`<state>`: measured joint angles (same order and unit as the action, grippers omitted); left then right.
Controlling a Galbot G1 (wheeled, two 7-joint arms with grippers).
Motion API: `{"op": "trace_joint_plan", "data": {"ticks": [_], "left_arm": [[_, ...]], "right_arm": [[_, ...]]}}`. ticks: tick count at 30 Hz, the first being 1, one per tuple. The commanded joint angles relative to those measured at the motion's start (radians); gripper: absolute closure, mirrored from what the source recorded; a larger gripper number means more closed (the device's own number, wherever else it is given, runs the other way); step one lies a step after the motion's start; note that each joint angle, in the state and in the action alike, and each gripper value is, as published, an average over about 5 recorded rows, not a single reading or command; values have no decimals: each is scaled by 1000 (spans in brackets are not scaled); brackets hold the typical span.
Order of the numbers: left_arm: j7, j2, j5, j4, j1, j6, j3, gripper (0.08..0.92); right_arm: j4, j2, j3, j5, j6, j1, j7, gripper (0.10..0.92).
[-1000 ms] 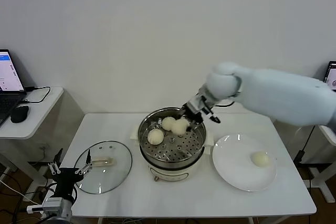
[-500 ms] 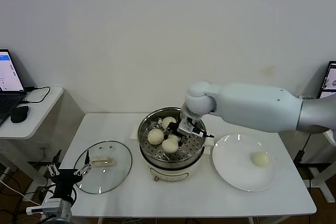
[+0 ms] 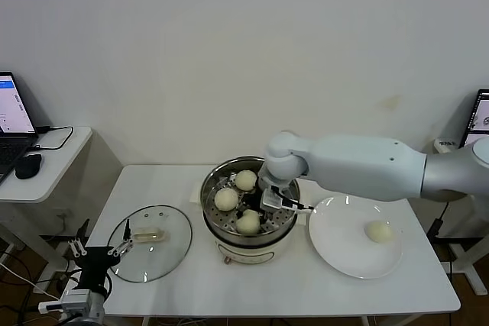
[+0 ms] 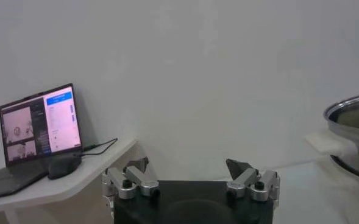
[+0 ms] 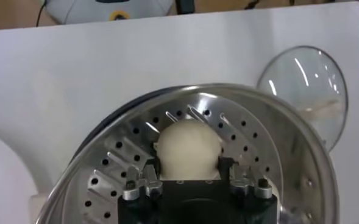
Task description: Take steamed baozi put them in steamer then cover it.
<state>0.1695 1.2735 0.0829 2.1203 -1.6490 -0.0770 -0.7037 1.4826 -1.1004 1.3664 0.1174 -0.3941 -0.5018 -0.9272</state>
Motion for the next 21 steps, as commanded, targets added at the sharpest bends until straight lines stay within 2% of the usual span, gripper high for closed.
{"op": "trace_joint_plan", "data": {"ticks": [1,6,16,21], "left_arm": [[-1,1,0,0,0,0,1,177],[-1,1,0,1,0,0,5,177],[-1,-8,-1,0,8,-1,12,177],[-1,-18,1,-1,8,-1,12,177]], "right_arm": [[-3,-2,7,33,-33,-13,-1,338],[-13,19,2,32,-33,-55,-19,220],[-35,106,-40,-32,2,-148,-75,202],[-32,171,-69,-179,173,-210,-116,203]]}}
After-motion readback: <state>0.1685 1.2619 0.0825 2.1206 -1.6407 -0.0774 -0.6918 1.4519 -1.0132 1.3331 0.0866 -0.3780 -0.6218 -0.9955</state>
